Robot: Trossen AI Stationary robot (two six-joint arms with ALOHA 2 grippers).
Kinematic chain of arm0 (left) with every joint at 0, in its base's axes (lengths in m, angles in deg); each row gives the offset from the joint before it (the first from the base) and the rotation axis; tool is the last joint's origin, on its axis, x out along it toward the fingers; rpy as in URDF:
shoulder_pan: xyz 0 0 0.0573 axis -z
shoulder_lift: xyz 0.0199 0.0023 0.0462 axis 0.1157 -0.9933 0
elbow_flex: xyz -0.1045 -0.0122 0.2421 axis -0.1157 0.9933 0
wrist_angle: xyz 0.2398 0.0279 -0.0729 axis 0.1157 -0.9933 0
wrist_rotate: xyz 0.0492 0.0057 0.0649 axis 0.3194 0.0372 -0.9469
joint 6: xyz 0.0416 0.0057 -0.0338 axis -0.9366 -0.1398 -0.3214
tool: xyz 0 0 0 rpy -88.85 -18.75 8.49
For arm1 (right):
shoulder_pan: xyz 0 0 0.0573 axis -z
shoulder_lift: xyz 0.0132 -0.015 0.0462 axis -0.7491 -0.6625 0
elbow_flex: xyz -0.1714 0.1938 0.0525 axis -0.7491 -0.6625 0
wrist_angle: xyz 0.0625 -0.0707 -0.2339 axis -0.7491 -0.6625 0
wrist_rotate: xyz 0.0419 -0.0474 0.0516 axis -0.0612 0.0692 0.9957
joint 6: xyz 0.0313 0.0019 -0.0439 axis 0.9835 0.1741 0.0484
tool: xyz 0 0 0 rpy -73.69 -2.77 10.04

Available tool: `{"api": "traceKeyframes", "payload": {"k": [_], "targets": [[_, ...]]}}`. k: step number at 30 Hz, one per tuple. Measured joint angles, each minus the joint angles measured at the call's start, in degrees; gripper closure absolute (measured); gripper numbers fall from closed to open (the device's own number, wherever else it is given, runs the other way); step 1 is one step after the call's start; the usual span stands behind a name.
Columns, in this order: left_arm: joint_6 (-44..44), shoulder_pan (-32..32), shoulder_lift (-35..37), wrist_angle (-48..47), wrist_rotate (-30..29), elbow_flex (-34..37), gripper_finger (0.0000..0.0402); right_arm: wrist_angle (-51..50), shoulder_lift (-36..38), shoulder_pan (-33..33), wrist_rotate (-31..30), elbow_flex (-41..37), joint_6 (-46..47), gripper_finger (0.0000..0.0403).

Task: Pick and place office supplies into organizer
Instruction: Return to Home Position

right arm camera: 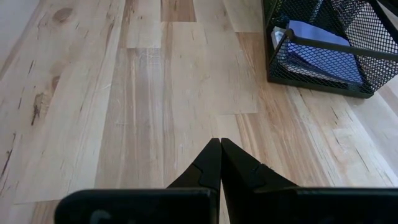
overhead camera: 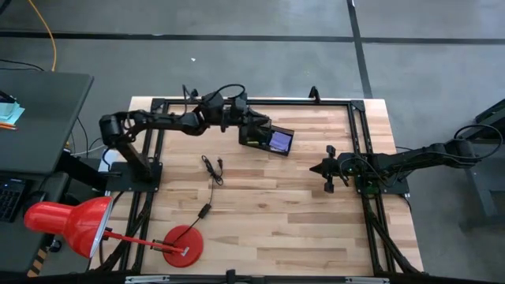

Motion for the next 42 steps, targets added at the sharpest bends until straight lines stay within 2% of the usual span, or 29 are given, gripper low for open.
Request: {"api": "traceKeyframes", "payload": {"k": [3,7,12,16,18,22,26,31,34,38,42], "targets": [[-0.06,0.28,1.2,-1.57,3.12,1.55,0.0399,0.0,0.0,0.0,0.0,0.0,-0.02,0.0402],[-0.1,2.18,2.29,-0.79,2.51,5.65,0.04,0.0,0.0,0.0,-0.01,0.0,-0.02,0.0402],[1.29,4.15,6.26,13.11,0.65,16.95,0.0401,0.0,0.0,0.0,-0.02,0.0,0.0,0.0402],[1.69,7.41,9.74,20.42,-6.09,25.81,0.0401,0.0,0.0,0.0,-0.02,0.0,-0.02,0.0402],[1.71,9.06,12.22,20.03,-7.7,28.94,0.0401,-0.01,0.0,0.0,-0.02,0.01,-0.02,0.0402],[0.52,11.0,16.98,18.54,-4.87,34.53,0.0401,0.0,0.0,0.0,-0.01,0.01,-0.02,0.0402],[-0.09,14.34,22.16,17.45,-5.73,39.74,0.0401,0.0,0.0,0.0,-0.02,0.02,-0.02,0.0402],[0.38,20.28,28.16,17.31,-16.76,45.33,0.0398,0.0,0.0,0.0,-0.02,0.02,-0.02,0.0402],[0.64,24.78,30.66,17.47,-19.66,47.07,0.0394,0.0,0.0,0.0,0.0,0.02,-0.02,0.0402],[0.63,30.57,32.02,17.36,-23.93,48.83,0.0392,-0.02,0.0,0.0,-0.02,0.02,-0.02,0.0402],[1.16,35.56,32.03,15.0,-32.29,49.83,0.0396,0.0,0.0,0.0,-0.02,0.02,-0.02,0.0402]]}}
